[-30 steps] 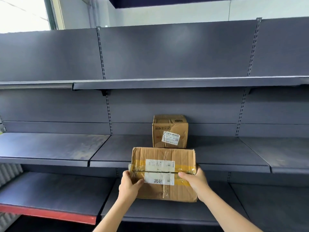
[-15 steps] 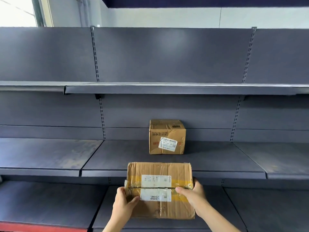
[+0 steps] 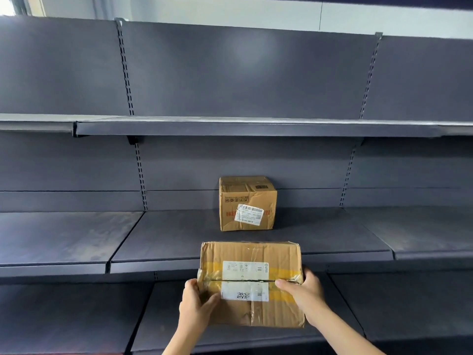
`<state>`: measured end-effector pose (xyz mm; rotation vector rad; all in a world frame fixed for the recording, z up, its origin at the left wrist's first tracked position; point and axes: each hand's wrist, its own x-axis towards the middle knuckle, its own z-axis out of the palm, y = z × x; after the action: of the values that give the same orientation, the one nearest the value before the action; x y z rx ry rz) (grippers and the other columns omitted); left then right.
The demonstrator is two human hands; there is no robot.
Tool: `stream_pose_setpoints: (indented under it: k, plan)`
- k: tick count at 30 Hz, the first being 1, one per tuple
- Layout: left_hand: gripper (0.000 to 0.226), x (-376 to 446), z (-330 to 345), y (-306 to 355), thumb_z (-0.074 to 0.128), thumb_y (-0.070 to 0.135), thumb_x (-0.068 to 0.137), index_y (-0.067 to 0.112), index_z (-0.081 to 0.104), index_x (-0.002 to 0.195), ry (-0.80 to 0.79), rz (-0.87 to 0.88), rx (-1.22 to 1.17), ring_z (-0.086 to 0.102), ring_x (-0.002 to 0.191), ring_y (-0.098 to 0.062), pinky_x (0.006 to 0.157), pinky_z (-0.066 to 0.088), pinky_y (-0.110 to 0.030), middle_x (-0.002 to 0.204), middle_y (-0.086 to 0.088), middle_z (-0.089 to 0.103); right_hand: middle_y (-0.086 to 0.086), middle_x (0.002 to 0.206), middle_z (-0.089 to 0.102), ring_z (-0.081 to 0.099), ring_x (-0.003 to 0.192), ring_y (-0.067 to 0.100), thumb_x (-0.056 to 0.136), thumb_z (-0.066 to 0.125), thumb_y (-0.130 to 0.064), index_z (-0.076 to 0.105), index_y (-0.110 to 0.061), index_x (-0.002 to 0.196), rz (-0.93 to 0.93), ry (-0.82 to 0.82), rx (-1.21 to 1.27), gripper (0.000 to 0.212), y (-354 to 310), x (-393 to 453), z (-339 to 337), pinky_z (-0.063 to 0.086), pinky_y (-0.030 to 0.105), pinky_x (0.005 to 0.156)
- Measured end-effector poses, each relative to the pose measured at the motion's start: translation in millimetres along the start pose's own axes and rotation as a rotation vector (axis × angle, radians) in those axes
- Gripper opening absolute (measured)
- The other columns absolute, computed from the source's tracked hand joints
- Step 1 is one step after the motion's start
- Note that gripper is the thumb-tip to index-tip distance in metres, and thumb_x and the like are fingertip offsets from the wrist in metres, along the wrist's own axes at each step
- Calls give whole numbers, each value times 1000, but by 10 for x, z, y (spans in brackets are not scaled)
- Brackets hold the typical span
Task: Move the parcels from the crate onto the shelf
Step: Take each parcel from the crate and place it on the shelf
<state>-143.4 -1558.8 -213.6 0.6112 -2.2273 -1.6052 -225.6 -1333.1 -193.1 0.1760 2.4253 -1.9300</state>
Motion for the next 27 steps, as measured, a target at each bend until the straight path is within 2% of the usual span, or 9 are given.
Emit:
stream_pose_setpoints:
  k: [14, 22, 25, 27]
  plan:
    - [43, 248, 608, 601, 71, 18, 79, 13, 39, 107, -79, 115, 64, 55, 103, -30, 88, 49, -46, 113, -11, 56, -6, 82, 68, 66, 74, 11, 59, 86, -18, 57, -28, 82, -67, 86, 95, 38, -139, 497, -664, 48, 22, 51]
    - [43, 274, 1202, 977, 67, 22, 81, 16, 36, 109, -46, 131, 93, 54, 106, -26, 89, 50, -46, 115, -7, 52, -2, 88, 70, 67, 81, 19, 58, 86, -17, 60, -21, 102, -95, 74, 164, 51, -121, 996, -1163, 55, 32, 65]
    - [43, 263, 1475, 1128, 68, 21, 81, 16, 36, 110, -63, 158, 64, 53, 108, -26, 92, 50, -49, 117, -8, 51, 2, 90, 69, 67, 80, 19, 58, 86, -14, 60, -18, 102, -113, 66, 175, 51, -156, 1189, -1426, 53, 29, 61]
    - [44, 259, 1646, 1223, 68, 18, 81, 15, 36, 111, -51, 169, 66, 52, 110, -27, 93, 48, -49, 120, -9, 50, 4, 92, 69, 67, 82, 22, 58, 86, -13, 60, -16, 100, -122, 66, 170, 50, -175, 1298, -1586, 54, 32, 66]
